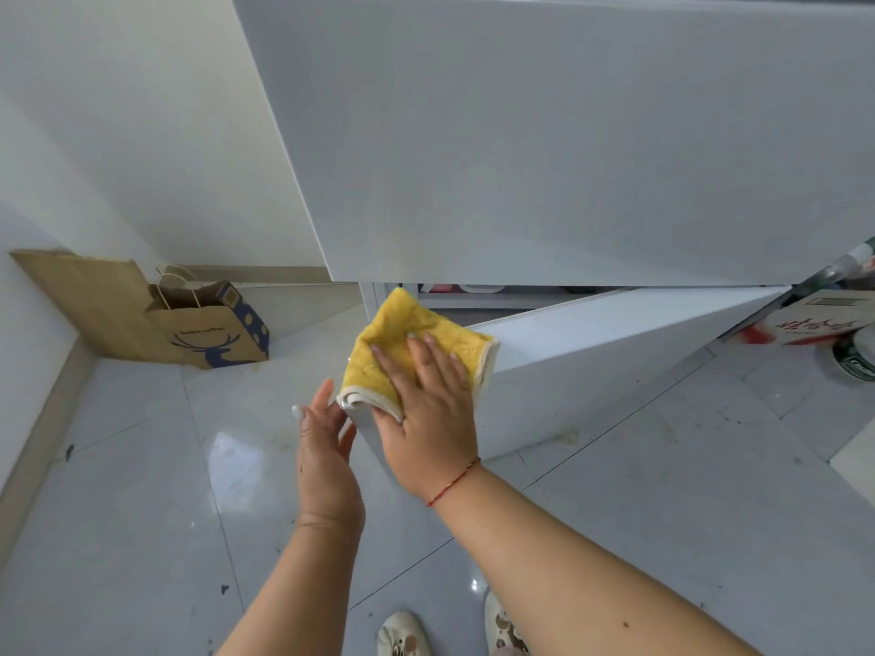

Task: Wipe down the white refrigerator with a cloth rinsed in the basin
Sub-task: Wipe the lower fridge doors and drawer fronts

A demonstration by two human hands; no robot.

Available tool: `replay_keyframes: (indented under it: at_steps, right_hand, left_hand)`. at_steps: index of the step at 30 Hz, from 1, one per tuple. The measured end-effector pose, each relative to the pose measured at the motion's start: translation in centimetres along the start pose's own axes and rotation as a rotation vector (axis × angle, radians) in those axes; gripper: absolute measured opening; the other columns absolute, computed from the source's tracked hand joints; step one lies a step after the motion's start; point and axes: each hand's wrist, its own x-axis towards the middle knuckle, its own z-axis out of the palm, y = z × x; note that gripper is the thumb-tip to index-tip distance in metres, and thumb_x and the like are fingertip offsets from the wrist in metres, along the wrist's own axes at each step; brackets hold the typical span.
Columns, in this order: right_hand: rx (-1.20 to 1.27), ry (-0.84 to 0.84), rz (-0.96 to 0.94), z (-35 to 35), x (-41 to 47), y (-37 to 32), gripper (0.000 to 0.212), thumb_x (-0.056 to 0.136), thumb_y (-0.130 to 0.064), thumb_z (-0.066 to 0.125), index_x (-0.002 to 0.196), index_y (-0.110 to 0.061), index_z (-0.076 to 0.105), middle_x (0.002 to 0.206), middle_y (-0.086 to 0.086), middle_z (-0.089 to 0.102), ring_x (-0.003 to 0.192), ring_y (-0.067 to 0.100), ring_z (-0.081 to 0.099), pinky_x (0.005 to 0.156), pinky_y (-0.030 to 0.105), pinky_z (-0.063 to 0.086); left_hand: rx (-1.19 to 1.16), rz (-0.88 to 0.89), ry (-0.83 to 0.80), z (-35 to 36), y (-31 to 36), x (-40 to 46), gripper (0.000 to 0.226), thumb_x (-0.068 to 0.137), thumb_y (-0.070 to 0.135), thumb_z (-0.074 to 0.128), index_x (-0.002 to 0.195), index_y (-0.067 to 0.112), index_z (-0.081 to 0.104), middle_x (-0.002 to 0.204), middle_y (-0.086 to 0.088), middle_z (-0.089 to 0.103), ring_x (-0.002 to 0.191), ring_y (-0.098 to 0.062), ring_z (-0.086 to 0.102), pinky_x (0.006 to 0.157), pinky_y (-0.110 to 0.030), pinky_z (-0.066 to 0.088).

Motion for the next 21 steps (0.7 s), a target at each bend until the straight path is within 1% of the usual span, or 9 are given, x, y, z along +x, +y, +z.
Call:
replay_keyframes:
  at_steps: [5, 7, 12, 14, 16, 17, 18, 19, 21]
  right_hand:
    - [0.06, -0.066, -0.072, 0.6, -0.1, -0.4, 0.04, 0.085, -0.044, 0.053, 0.12, -0.027, 0.065, 0.143, 0.007, 0.049, 0.138, 0.026, 0.037, 0.114, 0.039, 0.014]
    - [0.167, -0.106, -0.079, 0.6, 0.0, -0.7, 0.039, 0.085, -0.04, 0.049, 0.111, -0.019, 0.07, 0.14, 0.006, 0.053, 0.137, 0.024, 0.038, 0.115, 0.037, 0.015]
    - [0.61, -0.246, 0.063, -1.2, -0.2, -2.2, 0.038, 0.086, -0.019, 0.049, 0.117, -0.005, 0.067, 0.126, 0.009, 0.063, 0.125, 0.009, 0.047, 0.113, 0.018, 0.02]
    - [0.916, -0.275, 0.235, -2.1, -0.7, -1.7, 0.037, 0.084, -0.02, 0.05, 0.111, -0.003, 0.069, 0.117, 0.014, 0.067, 0.115, 0.012, 0.056, 0.109, 0.024, 0.034]
    - [1.193, -0.247, 0.48, -3.2, -1.4, -0.6, 0.048, 0.072, -0.034, 0.058, 0.103, 0.002, 0.068, 0.114, 0.032, 0.061, 0.113, 0.039, 0.057, 0.096, 0.045, 0.047]
    - [1.297, -0.207, 0.579, -4.3, -1.9, 0.3, 0.051, 0.064, -0.038, 0.065, 0.096, 0.002, 0.068, 0.111, 0.045, 0.053, 0.106, 0.054, 0.054, 0.081, 0.046, 0.051]
    - [1.399, -0.164, 0.625, -5.8, -2.4, 1.4, 0.05, 0.055, -0.04, 0.073, 0.089, -0.003, 0.068, 0.103, 0.05, 0.048, 0.09, 0.059, 0.052, 0.064, 0.038, 0.048]
    - [1.485, -0.113, 0.635, -7.6, -2.7, 2.5, 0.049, 0.048, -0.043, 0.08, 0.081, -0.01, 0.068, 0.094, 0.044, 0.052, 0.072, 0.049, 0.052, 0.054, 0.031, 0.041]
    - [1.583, 0.039, 0.628, -12.0, -2.9, 5.0, 0.046, 0.05, -0.055, 0.08, 0.075, -0.019, 0.069, 0.093, 0.023, 0.066, 0.061, 0.032, 0.051, 0.051, 0.026, 0.039]
  left_hand:
    - [-0.115, -0.079, -0.015, -0.7, -0.3, 0.7, 0.064, 0.102, 0.055, 0.015, 0.141, 0.015, 0.047, 0.129, -0.009, 0.064, 0.127, -0.021, 0.055, 0.113, -0.035, 0.035]
    - [-0.153, -0.093, -0.054, -0.9, -0.7, 1.0, 0.07, 0.101, 0.058, 0.015, 0.14, 0.011, 0.048, 0.134, -0.011, 0.061, 0.128, -0.022, 0.054, 0.113, -0.036, 0.035]
    - [-0.282, -0.145, -0.066, -1.0, -0.4, 0.9, 0.074, 0.097, 0.064, 0.022, 0.138, 0.011, 0.052, 0.132, -0.012, 0.062, 0.127, -0.023, 0.055, 0.115, -0.038, 0.032]
    - [-0.305, -0.134, -0.031, -0.7, -0.1, 0.7, 0.071, 0.096, 0.064, 0.028, 0.14, 0.013, 0.05, 0.126, -0.007, 0.065, 0.122, -0.019, 0.058, 0.112, -0.036, 0.037]
    - [-0.296, -0.121, -0.032, -0.8, 0.1, 0.8, 0.072, 0.093, 0.065, 0.034, 0.14, 0.012, 0.045, 0.118, -0.003, 0.064, 0.119, -0.018, 0.058, 0.112, -0.036, 0.037]
    - [-0.288, -0.135, -0.038, -1.0, -0.1, 1.1, 0.068, 0.095, 0.064, 0.031, 0.135, 0.013, 0.049, 0.115, -0.003, 0.064, 0.119, -0.017, 0.058, 0.113, -0.035, 0.035]
    - [-0.285, -0.147, -0.031, -1.0, -0.2, 1.3, 0.064, 0.098, 0.062, 0.025, 0.131, 0.014, 0.052, 0.112, -0.002, 0.065, 0.117, -0.014, 0.059, 0.115, -0.033, 0.032]
    - [-0.28, -0.151, -0.012, -1.0, -0.5, 1.6, 0.062, 0.1, 0.059, 0.021, 0.128, 0.015, 0.054, 0.11, -0.001, 0.067, 0.114, -0.011, 0.061, 0.116, -0.032, 0.031]
    - [-0.252, -0.148, 0.028, -1.0, -0.9, 1.8, 0.058, 0.101, 0.057, 0.019, 0.119, 0.019, 0.059, 0.101, 0.004, 0.071, 0.107, -0.008, 0.063, 0.115, -0.03, 0.032]
